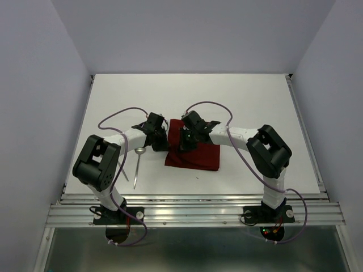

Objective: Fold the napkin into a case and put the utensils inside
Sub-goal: Fold the square-folded napkin at the center of the board.

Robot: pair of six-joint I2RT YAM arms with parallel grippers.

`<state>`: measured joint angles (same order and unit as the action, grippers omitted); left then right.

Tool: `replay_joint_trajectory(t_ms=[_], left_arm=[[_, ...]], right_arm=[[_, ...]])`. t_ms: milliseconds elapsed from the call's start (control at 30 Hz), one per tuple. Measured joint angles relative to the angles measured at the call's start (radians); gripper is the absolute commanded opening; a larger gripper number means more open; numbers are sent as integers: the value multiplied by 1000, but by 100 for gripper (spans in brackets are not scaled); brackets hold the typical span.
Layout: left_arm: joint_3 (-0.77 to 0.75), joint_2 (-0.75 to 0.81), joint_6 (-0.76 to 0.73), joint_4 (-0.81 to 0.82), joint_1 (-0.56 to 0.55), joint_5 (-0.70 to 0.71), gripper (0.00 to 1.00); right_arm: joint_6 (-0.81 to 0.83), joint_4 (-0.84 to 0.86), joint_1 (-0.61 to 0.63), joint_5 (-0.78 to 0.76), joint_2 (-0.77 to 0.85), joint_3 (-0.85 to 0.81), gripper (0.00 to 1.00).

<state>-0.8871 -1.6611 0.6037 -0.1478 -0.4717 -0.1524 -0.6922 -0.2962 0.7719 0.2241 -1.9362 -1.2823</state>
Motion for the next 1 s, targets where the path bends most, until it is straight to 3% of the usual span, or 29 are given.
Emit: replay_joint_trajectory(t_ms=[433,700,767,833,867,933,1000], left_arm=[[59,154,-2,-168,50,72,0],[21,184,-5,-186,71,79,0],[9,175,-8,-181,60,73,9],[8,167,-11,-172,50,66,27],[8,166,-15,-171,47,60,43],[11,166,-16,-161,44,51,53],[23,166,-23,-137,41,39,63]], right_arm=[[23,15,28,29,-6,-15,1],[53,-22,28,-51,45,11,1],[52,-31,21,-77,100,56,4],[48,-31,12,-97,153,107,9],[43,-38,4,-111,190,144,15],[31,-47,-21,-130,260,207,20],[19,-53,-55,-151,330,270,34]])
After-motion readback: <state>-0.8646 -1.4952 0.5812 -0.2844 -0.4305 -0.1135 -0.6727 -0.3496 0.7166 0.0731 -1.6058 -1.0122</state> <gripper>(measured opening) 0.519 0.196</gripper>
